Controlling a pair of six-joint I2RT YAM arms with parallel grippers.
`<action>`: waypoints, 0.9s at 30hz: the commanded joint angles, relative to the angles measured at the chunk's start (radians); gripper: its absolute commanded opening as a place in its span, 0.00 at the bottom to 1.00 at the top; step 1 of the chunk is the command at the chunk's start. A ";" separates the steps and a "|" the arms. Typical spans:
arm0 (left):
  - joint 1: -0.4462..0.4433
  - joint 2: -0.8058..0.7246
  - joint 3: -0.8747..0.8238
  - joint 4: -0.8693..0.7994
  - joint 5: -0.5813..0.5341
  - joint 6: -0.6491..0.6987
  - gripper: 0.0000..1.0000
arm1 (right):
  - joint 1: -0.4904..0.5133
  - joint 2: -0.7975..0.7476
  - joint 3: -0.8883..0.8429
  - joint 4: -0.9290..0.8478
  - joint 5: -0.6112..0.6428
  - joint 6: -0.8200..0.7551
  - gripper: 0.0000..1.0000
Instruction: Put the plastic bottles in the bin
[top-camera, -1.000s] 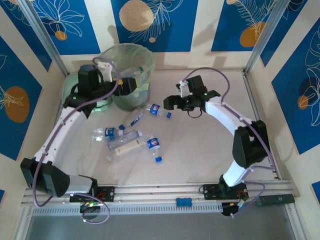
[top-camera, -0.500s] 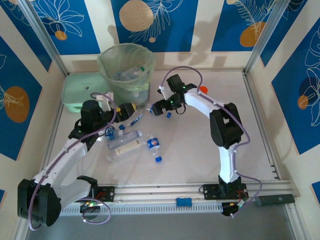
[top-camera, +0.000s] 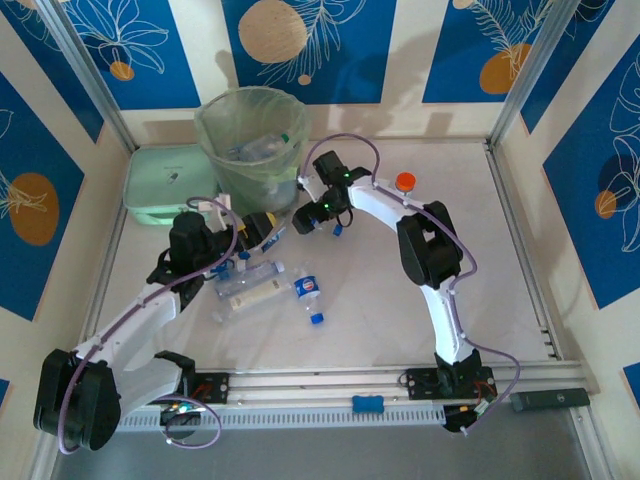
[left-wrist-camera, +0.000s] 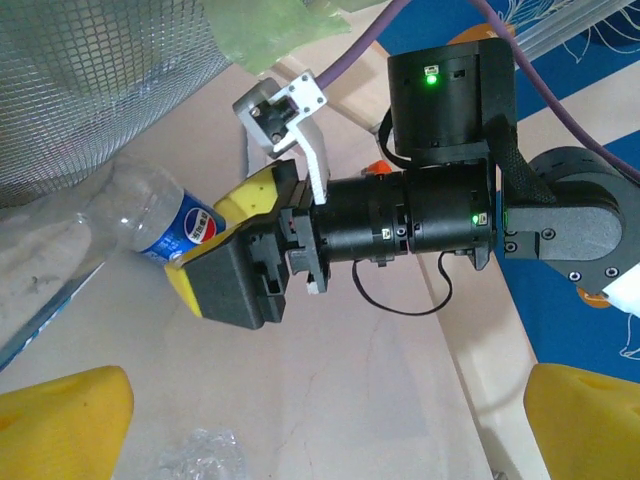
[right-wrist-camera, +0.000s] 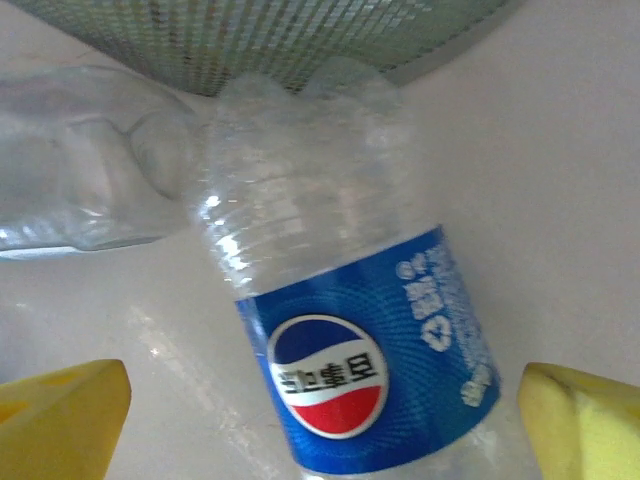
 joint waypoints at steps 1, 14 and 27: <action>-0.009 0.004 0.006 0.040 -0.014 -0.004 1.00 | 0.027 -0.014 -0.006 -0.016 0.022 -0.032 0.99; -0.031 0.034 0.029 0.050 -0.014 -0.005 1.00 | 0.069 -0.064 -0.129 0.037 0.086 -0.015 0.94; -0.052 0.031 0.032 0.038 -0.029 -0.005 1.00 | 0.069 -0.030 -0.103 0.054 0.104 -0.007 0.80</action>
